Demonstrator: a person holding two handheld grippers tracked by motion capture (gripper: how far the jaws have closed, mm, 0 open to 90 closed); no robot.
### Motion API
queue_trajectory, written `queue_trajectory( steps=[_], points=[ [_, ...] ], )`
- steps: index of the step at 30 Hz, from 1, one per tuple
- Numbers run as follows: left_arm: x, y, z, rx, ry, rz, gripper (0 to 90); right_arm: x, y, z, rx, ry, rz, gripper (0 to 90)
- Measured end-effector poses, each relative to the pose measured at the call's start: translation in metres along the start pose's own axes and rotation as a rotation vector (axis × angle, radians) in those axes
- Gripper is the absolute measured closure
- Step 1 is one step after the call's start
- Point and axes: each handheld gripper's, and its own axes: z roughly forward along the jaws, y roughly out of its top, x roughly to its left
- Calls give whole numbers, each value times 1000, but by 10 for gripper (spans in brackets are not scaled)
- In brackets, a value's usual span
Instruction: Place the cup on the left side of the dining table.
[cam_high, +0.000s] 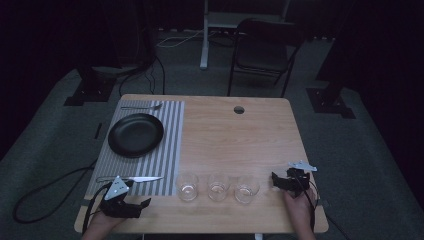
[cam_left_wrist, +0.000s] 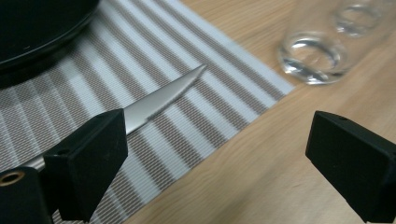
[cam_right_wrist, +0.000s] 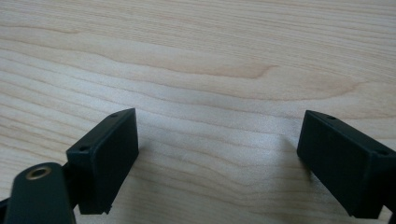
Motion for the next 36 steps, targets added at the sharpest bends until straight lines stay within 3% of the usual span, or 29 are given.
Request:
queue_trajectory(
  steps=[22, 28, 36],
  points=[
    [-18, 33, 8, -27, -118, 95, 62, 0, 0, 0, -1, -3, 3, 125],
    [-23, 43, 14, -34, -186, 98, 62, 0, 0, 0, 0, -3, 3, 125],
    [-34, 61, 24, -23, -198, 159, 62, 0, 0, 0, -1, -3, 3, 125]
  ],
)
